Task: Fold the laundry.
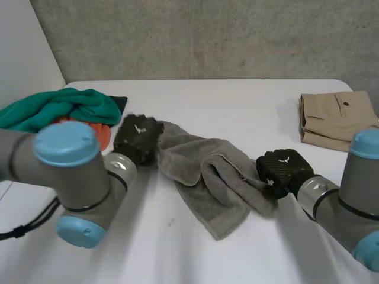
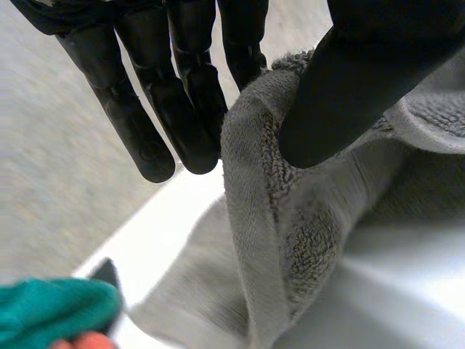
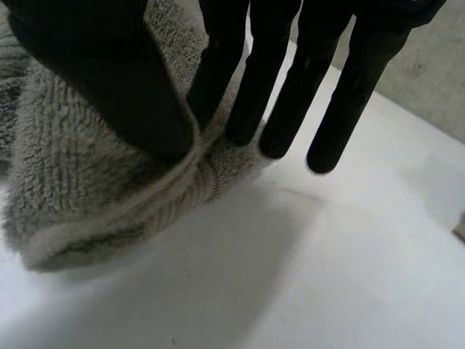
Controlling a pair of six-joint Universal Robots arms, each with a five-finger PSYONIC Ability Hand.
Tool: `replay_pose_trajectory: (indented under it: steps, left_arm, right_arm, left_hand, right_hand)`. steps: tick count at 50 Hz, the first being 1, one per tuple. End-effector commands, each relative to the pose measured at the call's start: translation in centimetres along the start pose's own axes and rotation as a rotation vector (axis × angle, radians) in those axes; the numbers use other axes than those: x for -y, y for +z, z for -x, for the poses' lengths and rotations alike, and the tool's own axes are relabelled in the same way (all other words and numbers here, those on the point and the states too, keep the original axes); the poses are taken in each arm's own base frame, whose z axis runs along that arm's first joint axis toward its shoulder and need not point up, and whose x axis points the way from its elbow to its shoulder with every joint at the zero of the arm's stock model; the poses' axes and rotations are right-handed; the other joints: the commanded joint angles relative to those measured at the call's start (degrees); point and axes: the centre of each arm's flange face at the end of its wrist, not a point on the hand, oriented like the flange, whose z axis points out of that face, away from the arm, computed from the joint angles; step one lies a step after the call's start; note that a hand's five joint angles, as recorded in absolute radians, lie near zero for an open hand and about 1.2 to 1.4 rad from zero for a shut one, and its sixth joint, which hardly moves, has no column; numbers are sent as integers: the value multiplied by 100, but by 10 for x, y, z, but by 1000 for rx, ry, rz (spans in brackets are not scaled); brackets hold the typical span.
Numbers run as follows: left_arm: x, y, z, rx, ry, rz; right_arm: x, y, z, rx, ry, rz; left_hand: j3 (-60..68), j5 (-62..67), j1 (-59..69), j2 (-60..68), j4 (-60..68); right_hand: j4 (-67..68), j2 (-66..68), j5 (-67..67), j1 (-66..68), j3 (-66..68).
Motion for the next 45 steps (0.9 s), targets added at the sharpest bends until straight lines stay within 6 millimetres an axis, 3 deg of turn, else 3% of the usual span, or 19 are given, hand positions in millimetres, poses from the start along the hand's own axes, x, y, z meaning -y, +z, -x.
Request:
replay_pose_trajectory:
  steps: [1, 4, 5, 8, 12, 13, 17, 21, 24, 28, 29, 32, 36, 39, 41, 45]
  left_arm:
    - [56, -29, 34, 85, -50, -146]
    - [76, -43, 53, 132, -79, -207]
    - [81, -46, 57, 144, -83, -222]
    - [103, -61, 73, 188, -94, -292]
    - [124, -79, 88, 239, -93, -368]
    - [128, -82, 92, 251, -93, -381]
    - [138, -92, 105, 296, -94, -417]
    - [135, -91, 112, 314, -101, -413]
    - [124, -85, 115, 323, -103, -374]
    - [87, -61, 106, 283, -107, -260]
    - [71, -48, 102, 266, -111, -209]
    - [49, -27, 91, 231, -113, -143]
    - [43, 8, 87, 220, -112, -168]
    - [54, 32, 91, 238, -105, -238]
    - [75, 53, 102, 274, -99, -339]
    - [130, 74, 130, 366, -87, -573]
  right_arm:
    - [14, 9, -12, -4, 24, 14]
    - [31, 4, -17, -27, -2, -39]
    - [49, -5, -22, -47, -33, -89]
    - [73, -18, -32, -93, -92, -160]
    - [115, -47, -55, -206, -221, -290]
    - [135, -61, -62, -254, -274, -351]
    - [175, -100, -66, -328, -365, -454]
    - [189, -117, -65, -315, -382, -445]
    - [188, -119, -63, -293, -379, -410]
    - [168, -100, -58, -224, -371, -295]
    - [157, -87, -56, -196, -377, -240]
    - [134, -57, -49, -135, -393, -145]
    - [121, -26, -50, -105, -377, -106]
    - [125, -1, -62, -160, -335, -116]
    - [135, 9, -73, -223, -311, -164]
    - [184, 16, -98, -406, -288, -420]
  left_hand:
    - [1192, 1389, 1445, 1159, 1146]
    - [1192, 1389, 1445, 1159, 1146]
    - [1192, 1389, 1445, 1159, 1146]
    - [1192, 1389, 1445, 1159, 1146]
    - [1192, 1389, 1445, 1159, 1146]
    - [1192, 1389, 1445, 1159, 1146]
    - [1192, 1389, 1445, 1159, 1146]
    - [1192, 1389, 1445, 1159, 1146]
    - [1192, 1389, 1445, 1159, 1146]
    - [1192, 1389, 1445, 1159, 1146]
    - [1192, 1389, 1445, 1159, 1146]
    - [1192, 1389, 1445, 1159, 1146]
    - [1192, 1389, 1445, 1159, 1146]
    - [1192, 1389, 1445, 1159, 1146]
    - [1192, 1389, 1445, 1159, 1146]
    - [1192, 1389, 1445, 1159, 1146]
  right_hand:
    - [1552, 1456, 1561, 1507, 1554]
    - [1552, 1456, 1561, 1507, 1554]
    - [1552, 1456, 1561, 1507, 1554]
    - [1552, 1456, 1561, 1507, 1554]
    - [1552, 1456, 1561, 1507, 1554]
    - [1552, 1456, 1561, 1507, 1554]
    - [1552, 1456, 1561, 1507, 1554]
    - [1552, 1456, 1561, 1507, 1554]
    - [1552, 1456, 1561, 1507, 1554]
    - [1552, 1456, 1561, 1507, 1554]
    - [1552, 1456, 1561, 1507, 1554]
    - [1552, 1456, 1561, 1507, 1554]
    - [1552, 1456, 1561, 1507, 1554]
    - [1552, 1456, 1561, 1507, 1554]
    - [1552, 1456, 1561, 1507, 1554]
    - [1552, 1456, 1561, 1507, 1554]
